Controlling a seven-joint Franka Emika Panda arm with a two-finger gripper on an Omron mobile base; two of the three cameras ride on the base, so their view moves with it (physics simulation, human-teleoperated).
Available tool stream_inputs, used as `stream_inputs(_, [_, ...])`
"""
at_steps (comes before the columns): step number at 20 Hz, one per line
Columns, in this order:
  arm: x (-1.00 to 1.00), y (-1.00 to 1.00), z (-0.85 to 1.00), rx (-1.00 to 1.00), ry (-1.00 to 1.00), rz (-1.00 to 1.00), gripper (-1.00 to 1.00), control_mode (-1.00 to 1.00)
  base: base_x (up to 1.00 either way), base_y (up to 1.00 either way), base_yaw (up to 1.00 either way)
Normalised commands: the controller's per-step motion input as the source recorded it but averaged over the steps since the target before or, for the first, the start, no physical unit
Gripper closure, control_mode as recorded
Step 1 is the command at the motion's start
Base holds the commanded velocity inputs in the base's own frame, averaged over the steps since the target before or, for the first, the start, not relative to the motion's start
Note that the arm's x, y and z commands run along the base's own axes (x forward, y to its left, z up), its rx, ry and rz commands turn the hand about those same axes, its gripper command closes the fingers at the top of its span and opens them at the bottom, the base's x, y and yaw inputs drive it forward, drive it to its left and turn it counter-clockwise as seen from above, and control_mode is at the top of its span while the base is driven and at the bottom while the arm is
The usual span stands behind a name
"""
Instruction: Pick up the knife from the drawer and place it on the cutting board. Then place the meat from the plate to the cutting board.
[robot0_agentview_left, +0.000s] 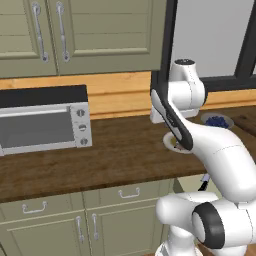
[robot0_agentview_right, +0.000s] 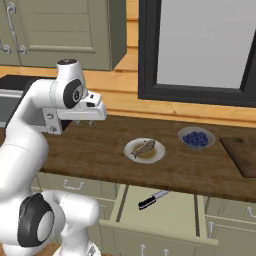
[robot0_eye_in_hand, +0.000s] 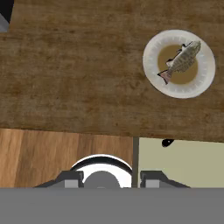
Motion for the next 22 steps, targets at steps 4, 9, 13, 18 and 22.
stream_inputs(4, [-0.27,0.04,-0.02,-0.04,0.0,0.0,-1.0,-1.0,0.0,0.0,0.0])
stream_inputs(9, [-0.88,0.0,-0.31,-0.01,-0.02,-0.02,-1.0,-1.0,0.0,0.0,0.0])
stream_inputs(13, [-0.44,-0.04,-0.4,-0.01,0.0,0.0,-1.0,-1.0,0.0,0.0,0.0])
stream_inputs(18, [-0.01,-0.02,-0.22,0.0,0.06,0.01,-1.0,-1.0,0.0,0.0,0.0])
stream_inputs(22, [-0.34,-0.01,-0.03,0.0,0.01,0.06,-1.0,1.0,-0.19,-0.01,0.03])
